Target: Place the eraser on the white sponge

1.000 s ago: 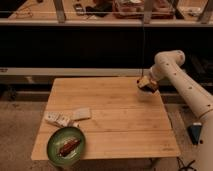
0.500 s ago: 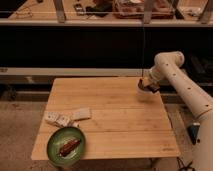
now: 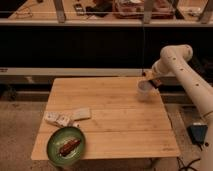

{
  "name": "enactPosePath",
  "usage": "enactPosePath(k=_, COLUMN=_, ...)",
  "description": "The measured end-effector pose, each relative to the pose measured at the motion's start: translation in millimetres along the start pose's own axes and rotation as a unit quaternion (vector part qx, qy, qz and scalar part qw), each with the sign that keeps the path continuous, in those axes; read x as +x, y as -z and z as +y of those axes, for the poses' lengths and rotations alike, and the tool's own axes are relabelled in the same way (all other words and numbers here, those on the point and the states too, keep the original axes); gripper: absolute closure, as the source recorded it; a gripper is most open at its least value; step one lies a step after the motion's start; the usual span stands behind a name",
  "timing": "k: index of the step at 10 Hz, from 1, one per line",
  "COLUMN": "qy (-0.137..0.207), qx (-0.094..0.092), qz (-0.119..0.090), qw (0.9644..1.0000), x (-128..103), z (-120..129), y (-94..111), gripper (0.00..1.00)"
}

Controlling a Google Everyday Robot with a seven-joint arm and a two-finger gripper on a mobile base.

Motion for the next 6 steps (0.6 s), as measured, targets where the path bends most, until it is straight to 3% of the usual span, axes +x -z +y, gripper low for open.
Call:
enactPosePath(k=2, qy=0.001, qx=0.006, qz=0.015, qw=0.9999, x=13, z=-19, y=27, gripper=0.83)
enactPosePath(k=3, qy=0.019, qx=0.023, qz=0.025, qw=0.9992, x=20, z=-52, y=44, gripper=0.93)
enactPosePath(k=5, qy=0.056, qx=0.066, qz=0.031, qw=0.9957, x=16, z=-120, y=59, gripper=0.95)
enactPosePath(k=6, qy=0.078, qx=0.099, qz=0.03, qw=0.9916, x=11, z=-164, y=69, gripper=0.95)
